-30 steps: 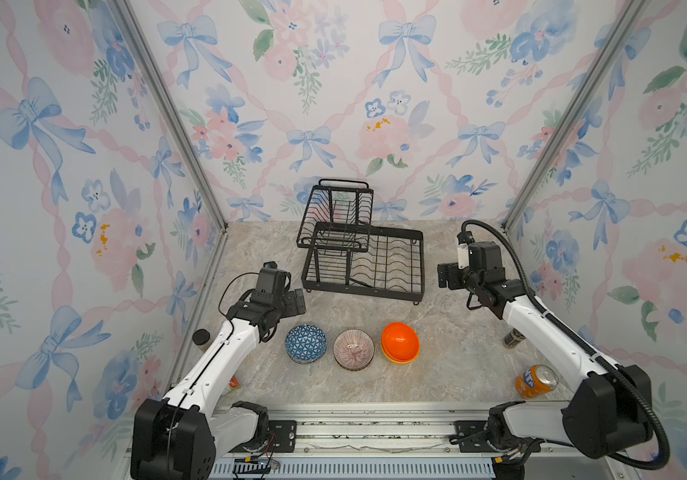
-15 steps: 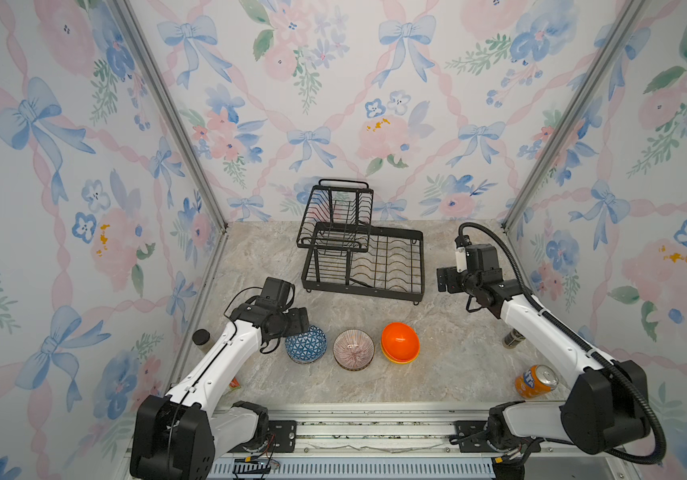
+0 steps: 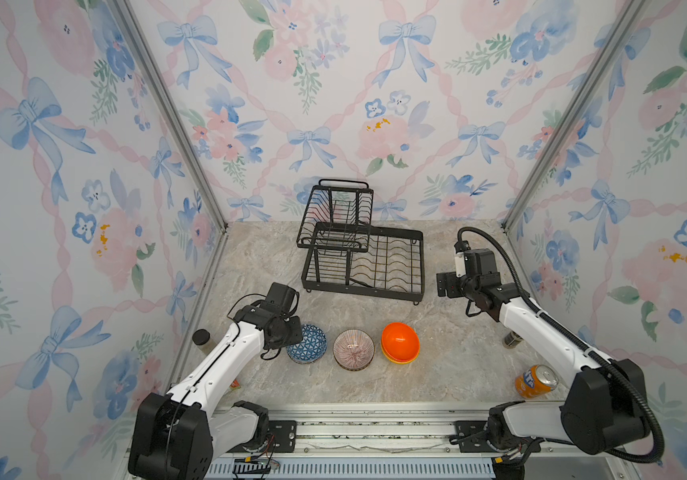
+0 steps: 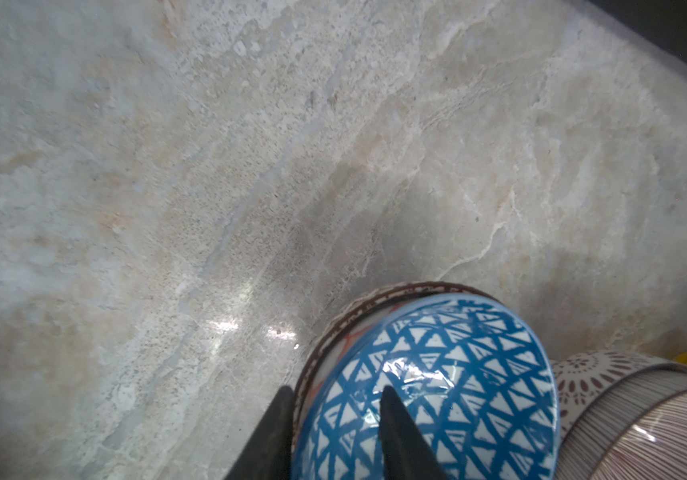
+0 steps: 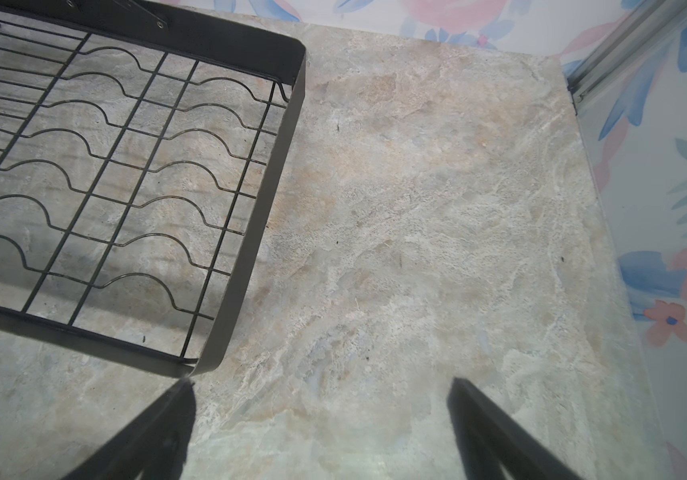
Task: Load the bowls into the dish rack
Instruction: 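Reach the left gripper down to the blue patterned bowl rim while the right arm rises, then close the left gripper on the blue patterned bowl rim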
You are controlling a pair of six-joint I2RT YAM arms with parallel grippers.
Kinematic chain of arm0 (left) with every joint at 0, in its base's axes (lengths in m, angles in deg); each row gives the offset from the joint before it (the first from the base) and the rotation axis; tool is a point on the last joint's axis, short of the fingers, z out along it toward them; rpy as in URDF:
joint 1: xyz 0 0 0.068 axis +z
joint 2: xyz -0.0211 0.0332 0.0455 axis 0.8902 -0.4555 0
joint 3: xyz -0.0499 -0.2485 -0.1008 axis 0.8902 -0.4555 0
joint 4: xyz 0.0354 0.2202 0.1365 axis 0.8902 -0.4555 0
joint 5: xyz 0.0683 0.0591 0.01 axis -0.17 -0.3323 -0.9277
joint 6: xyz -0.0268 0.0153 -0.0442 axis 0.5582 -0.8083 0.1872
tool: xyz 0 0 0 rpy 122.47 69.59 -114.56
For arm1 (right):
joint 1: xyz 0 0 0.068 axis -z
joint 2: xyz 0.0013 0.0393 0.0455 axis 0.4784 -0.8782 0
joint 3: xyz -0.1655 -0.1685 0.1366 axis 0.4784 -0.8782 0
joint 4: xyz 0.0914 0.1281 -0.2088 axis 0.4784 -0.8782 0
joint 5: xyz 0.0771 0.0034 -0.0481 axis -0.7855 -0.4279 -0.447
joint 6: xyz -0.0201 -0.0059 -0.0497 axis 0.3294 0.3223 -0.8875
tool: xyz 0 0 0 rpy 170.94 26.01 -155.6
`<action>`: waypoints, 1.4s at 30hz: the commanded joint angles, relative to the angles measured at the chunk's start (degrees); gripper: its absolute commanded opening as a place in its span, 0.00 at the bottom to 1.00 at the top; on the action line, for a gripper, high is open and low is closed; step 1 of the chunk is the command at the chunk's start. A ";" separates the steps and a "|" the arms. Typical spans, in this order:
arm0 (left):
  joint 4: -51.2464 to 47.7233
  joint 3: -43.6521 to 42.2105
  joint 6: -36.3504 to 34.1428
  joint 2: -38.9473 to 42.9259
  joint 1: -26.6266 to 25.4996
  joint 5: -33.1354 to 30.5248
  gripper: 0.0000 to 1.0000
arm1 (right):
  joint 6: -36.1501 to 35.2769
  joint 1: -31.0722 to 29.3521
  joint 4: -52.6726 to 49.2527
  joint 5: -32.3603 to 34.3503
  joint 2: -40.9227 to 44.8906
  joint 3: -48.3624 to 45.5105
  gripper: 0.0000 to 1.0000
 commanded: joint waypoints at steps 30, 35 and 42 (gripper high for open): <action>-6.86 4.87 -1.79 -0.59 -0.79 -3.43 0.00 | 1.72 1.67 3.10 -2.67 0.10 -3.13 0.97; -6.91 5.76 -2.99 0.86 -0.80 -2.44 0.00 | 1.87 1.67 3.25 -3.43 -0.11 -2.86 0.97; -7.10 7.50 -4.27 3.40 -0.78 -2.33 0.00 | 2.10 1.59 3.35 -4.16 -0.16 -2.77 0.97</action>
